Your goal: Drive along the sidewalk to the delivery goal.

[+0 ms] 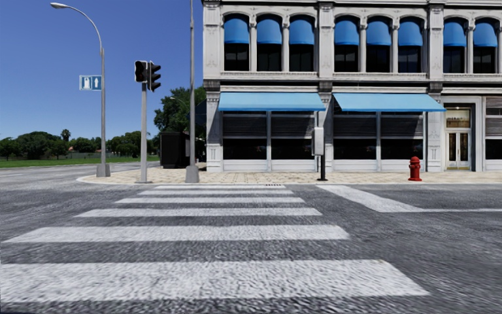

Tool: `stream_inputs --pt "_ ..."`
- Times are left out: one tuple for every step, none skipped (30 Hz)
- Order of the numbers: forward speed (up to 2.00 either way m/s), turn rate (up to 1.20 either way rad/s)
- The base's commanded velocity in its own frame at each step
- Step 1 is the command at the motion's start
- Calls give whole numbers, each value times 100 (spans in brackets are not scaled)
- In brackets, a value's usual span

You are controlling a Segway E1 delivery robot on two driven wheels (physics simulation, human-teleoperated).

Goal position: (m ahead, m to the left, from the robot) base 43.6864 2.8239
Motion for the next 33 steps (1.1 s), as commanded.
stream_inputs --pt "124 0" --pt "132 0" --pt "143 0" --pt "143 0" --pt "153 0" --pt "156 0" --pt "157 0" --pt "157 0" --pt "157 0" --pt "157 0" --pt "157 0" --pt "157 0" --pt "157 0" --pt "158 0" --pt "160 0" --pt "163 0" --pt "166 0" --pt "166 0" --pt "171 0" --pt "176 0" --pt "178 0" --pt "181 0" --pt "181 0" --pt "185 0" --pt "200 0" --pt "200 0" --pt "200 0" --pt "200 0" --pt "200 0" --pt "200 0" --pt "200 0" --pt "200 0" --pt "200 0"
